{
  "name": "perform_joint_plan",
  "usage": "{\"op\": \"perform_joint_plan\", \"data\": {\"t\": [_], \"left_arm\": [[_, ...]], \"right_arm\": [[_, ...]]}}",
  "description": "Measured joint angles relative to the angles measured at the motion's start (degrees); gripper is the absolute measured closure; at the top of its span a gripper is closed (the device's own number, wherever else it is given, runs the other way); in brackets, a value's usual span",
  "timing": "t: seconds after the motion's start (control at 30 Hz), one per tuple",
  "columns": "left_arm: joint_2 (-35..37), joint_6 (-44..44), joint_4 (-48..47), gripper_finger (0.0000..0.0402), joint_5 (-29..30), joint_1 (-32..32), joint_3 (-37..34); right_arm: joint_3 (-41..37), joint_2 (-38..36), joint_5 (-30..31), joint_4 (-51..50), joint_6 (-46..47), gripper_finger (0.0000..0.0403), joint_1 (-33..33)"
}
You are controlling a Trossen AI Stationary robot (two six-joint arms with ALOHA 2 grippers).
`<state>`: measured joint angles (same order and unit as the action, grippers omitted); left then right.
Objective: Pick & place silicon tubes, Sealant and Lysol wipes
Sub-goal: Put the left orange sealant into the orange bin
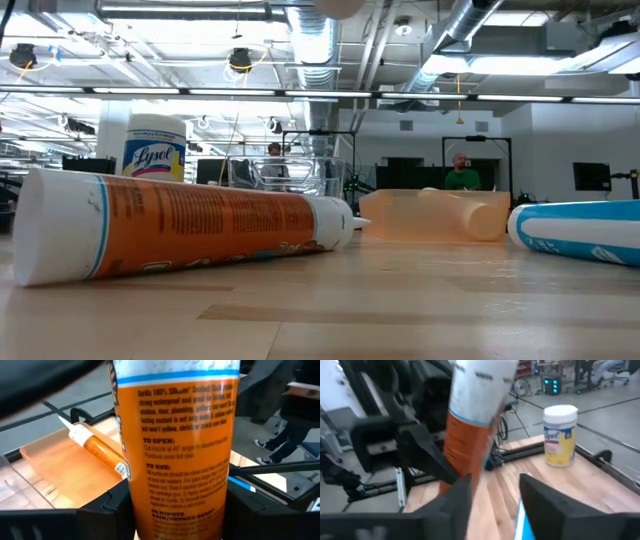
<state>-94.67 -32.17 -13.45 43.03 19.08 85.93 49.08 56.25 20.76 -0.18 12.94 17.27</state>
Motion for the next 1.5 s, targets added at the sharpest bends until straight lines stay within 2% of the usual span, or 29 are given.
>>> {"op": "perform_joint_plan", "data": {"t": [0.2, 0.37, 0.6, 0.87, 1.07, 1.23, 1.37, 1.5], "left_arm": [[0.0, 2.21, 2.04, 0.0208, -0.85, -1.17, 0.0], [0.0, 3.98, 4.2, 0.0208, -3.92, -2.62, 0.0], [0.0, 6.0, 6.98, 0.0208, -7.0, -4.37, 0.07], [-0.11, 6.63, 8.44, 0.0209, -9.2, -5.14, 0.07], [-0.13, 7.33, 8.49, 0.0209, -9.61, -5.23, 0.07], [-0.13, 7.35, 8.06, 0.0209, -9.46, -5.23, 0.07], [-0.15, 7.33, 7.8, 0.0209, -9.14, -5.23, 0.07], [-0.15, 7.33, 7.65, 0.0209, -9.14, -5.21, 0.07]], "right_arm": [[0.0, 0.0, -6.46, 5.96, -2.33, 0.0136, -3.87], [0.02, 0.61, -8.2, 7.12, -2.45, 0.01, -6.24], [0.07, 3.08, -12.6, 13.64, -2.45, 0.0097, -8.12], [3.88, 7.69, -16.93, 13.55, -2.44, 0.0097, -10.8], [7.78, 12.39, -23.93, 13.2, -2.8, 0.0097, -12.8], [9.99, 14.29, -24.42, 11.61, -3.98, 0.0097, -13.02], [10.31, 14.32, -23.81, 11.29, -3.96, 0.0112, -13.0], [10.32, 13.86, -23.6, 11.33, -3.93, 0.0151, -13.33]]}}
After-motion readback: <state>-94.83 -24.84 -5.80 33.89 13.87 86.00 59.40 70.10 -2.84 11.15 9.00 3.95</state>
